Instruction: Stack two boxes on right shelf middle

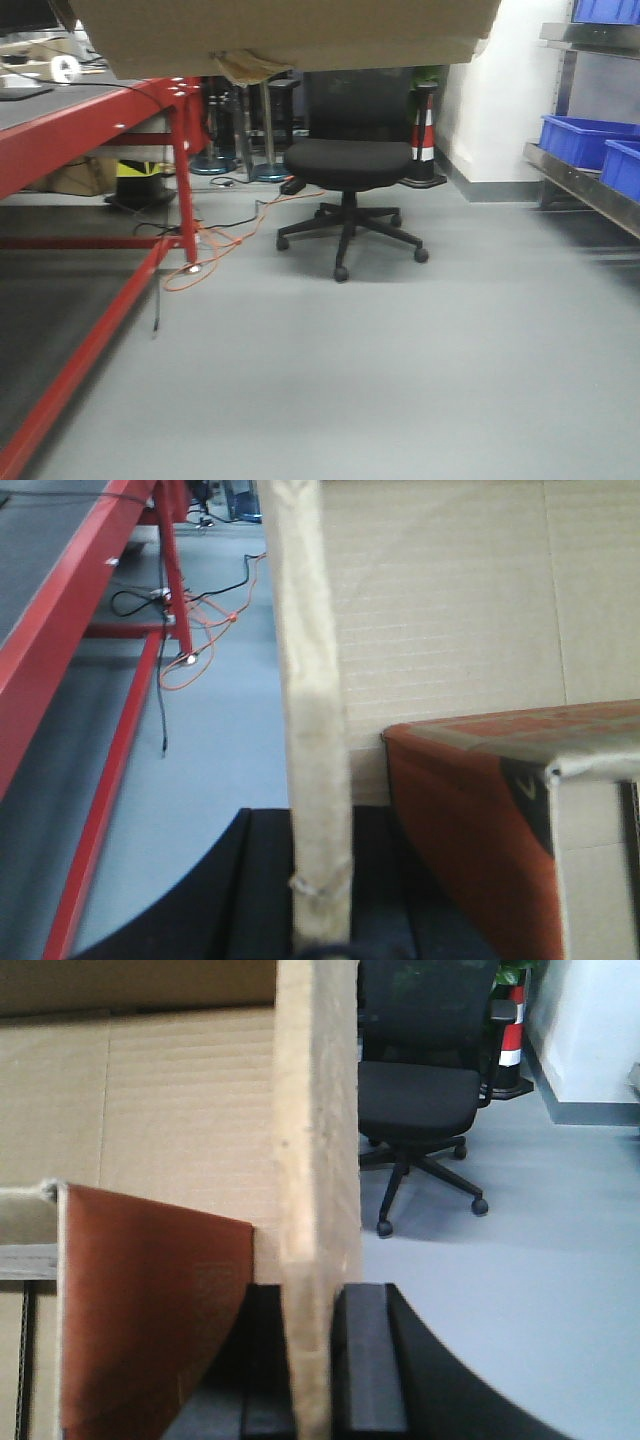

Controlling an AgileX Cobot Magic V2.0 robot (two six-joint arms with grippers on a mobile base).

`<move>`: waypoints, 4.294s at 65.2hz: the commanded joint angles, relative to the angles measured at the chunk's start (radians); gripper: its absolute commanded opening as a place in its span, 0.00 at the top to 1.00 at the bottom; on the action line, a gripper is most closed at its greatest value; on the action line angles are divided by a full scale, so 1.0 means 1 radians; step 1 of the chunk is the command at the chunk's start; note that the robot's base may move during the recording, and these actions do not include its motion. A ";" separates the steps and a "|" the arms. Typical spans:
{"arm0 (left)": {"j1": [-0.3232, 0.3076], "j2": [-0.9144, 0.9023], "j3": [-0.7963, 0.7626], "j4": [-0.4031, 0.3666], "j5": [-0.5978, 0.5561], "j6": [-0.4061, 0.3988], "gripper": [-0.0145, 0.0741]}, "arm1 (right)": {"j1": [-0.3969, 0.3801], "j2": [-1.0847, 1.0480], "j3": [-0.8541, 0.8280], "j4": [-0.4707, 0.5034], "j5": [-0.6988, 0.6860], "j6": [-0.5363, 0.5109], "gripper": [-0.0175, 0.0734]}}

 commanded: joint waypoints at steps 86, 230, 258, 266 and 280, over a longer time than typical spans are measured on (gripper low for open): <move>-0.004 -0.009 -0.012 -0.005 -0.052 0.001 0.96 | 0.001 -0.017 -0.013 -0.006 -0.091 0.005 0.97; -0.004 -0.009 -0.012 -0.005 -0.052 0.001 0.96 | 0.001 -0.017 -0.013 -0.006 -0.105 0.005 0.97; -0.004 -0.009 -0.012 -0.005 -0.052 0.001 0.96 | 0.001 -0.017 -0.013 -0.006 -0.105 0.005 0.97; -0.004 -0.009 -0.012 -0.005 -0.052 0.001 0.96 | 0.001 -0.017 -0.013 -0.006 -0.105 0.005 0.97; -0.004 -0.009 -0.012 -0.005 -0.052 0.001 0.96 | 0.001 -0.017 -0.013 -0.006 -0.105 0.005 0.97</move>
